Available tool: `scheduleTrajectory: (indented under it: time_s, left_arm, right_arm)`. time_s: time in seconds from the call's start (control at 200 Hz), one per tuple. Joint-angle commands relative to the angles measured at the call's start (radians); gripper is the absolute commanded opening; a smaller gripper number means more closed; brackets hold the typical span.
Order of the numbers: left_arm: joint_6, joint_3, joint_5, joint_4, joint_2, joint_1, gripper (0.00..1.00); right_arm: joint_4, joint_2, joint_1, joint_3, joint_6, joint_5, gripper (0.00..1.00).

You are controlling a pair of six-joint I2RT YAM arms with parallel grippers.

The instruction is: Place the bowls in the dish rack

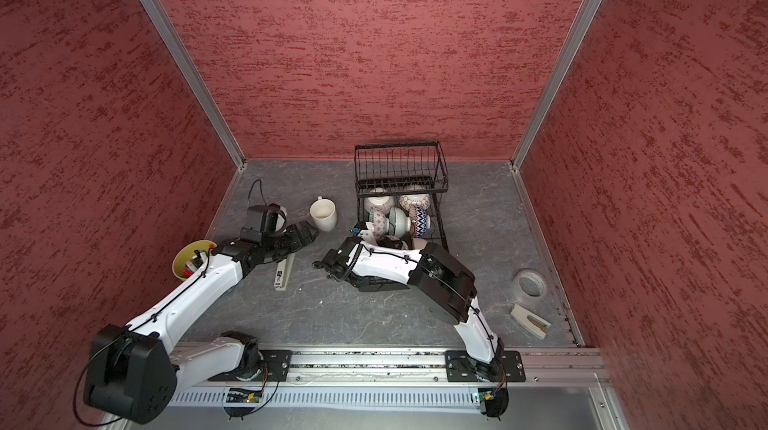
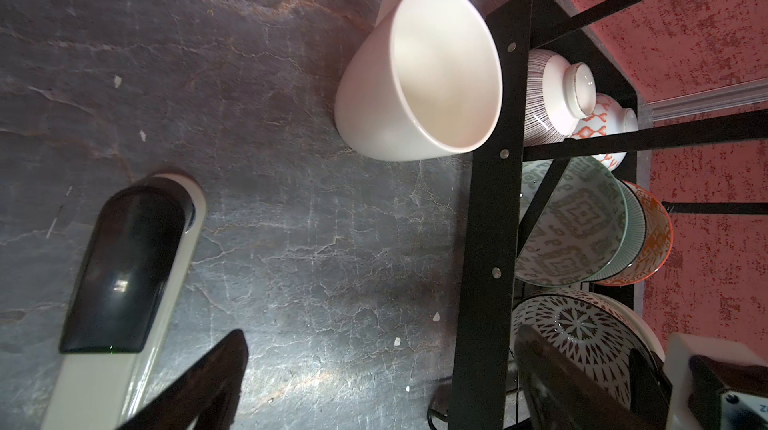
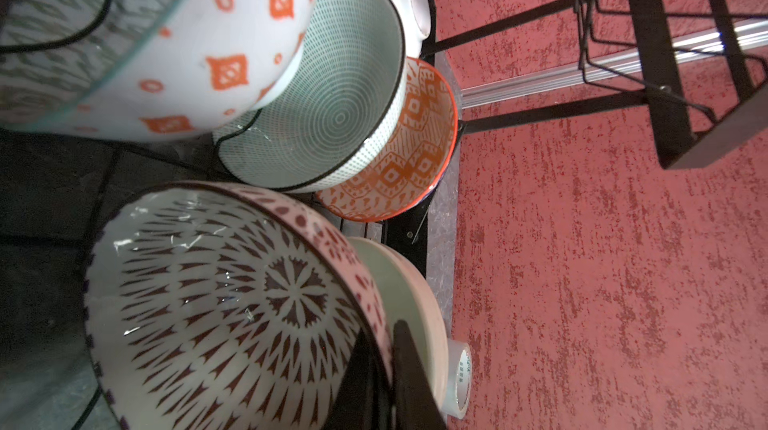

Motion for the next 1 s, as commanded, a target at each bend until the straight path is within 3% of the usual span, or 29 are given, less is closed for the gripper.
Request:
scheduleTrajectory:
  time_s: [0.0, 0.661, 0.997]
  left_arm:
    - [0.016, -0.011, 0.004, 0.013, -0.006, 0.010, 1.00]
    - [0.016, -0.021, 0.027, 0.038, 0.003, 0.032, 0.99]
    - [0.020, -0.016, 0.030, 0.038, 0.010, 0.038, 1.00]
  right_arm:
    - [0.061, 0.055, 0.019, 0.013, -0.009, -0.067, 0.00]
    - [-0.127, 0.008, -0.001, 0.008, 0.106, 0.040, 0.00]
    - [-0.149, 0.005, -0.019, 0.004, 0.100, 0.079, 0.00]
